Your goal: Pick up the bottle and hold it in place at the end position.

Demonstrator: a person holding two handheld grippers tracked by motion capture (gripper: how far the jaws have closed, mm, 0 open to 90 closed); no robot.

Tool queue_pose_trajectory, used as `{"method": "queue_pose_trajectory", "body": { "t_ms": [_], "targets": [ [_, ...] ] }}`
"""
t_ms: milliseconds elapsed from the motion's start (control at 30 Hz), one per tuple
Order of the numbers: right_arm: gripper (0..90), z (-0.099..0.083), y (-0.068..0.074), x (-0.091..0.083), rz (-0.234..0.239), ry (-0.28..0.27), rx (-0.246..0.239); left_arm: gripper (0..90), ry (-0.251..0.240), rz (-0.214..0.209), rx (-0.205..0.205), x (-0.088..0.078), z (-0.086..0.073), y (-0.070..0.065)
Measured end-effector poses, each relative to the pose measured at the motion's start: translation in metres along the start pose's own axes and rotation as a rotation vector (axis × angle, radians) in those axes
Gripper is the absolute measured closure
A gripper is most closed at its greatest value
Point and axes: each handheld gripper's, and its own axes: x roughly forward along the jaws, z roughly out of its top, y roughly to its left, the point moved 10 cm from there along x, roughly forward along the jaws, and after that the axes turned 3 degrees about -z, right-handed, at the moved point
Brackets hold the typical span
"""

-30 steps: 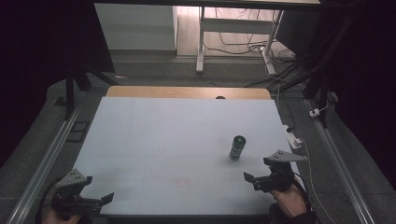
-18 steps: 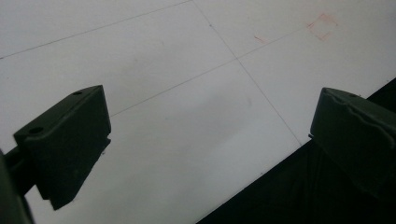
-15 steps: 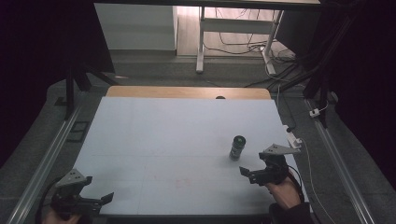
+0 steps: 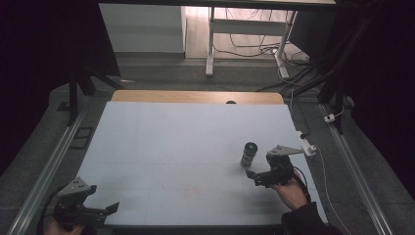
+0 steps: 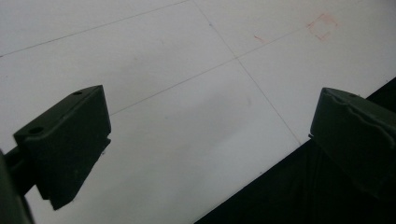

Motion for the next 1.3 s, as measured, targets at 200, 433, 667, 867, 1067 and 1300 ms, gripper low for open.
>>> {"method": "queue_pose_trajectory", "body": {
  "t_ms": [200, 433, 667, 867, 1067, 1300],
  "targets": [
    [0.0, 0.003, -0.007, 0.011, -0.003, 0.012, 0.001, 0.0, 0.001, -0.002, -0.002, 0.0, 0.0, 0.0],
    [0.0, 0.002, -0.012, 0.026, -0.008, 0.04, -0.017, 0.0, 0.002, -0.003, -0.002, 0.0, 0.0, 0.0],
    [0.0, 0.0, -0.014, 0.04, 0.012, 0.053, -0.033, 0.0, 0.002, -0.005, 0.001, 0.0, 0.0, 0.0],
    [0.0, 0.002, -0.015, 0.049, 0.007, 0.061, -0.054, 0.0, 0.003, -0.006, 0.003, 0.0, 0.0, 0.0],
    [9.4, 0.001, -0.019, 0.055, 0.003, 0.073, -0.063, 0.0, 0.005, -0.005, 0.004, 0.001, 0.0, -0.001],
    [31.5, 0.004, -0.019, 0.053, 0.018, 0.062, -0.1, 0.0, 0.009, -0.005, 0.006, 0.001, 0.0, -0.001]
  ]
}}
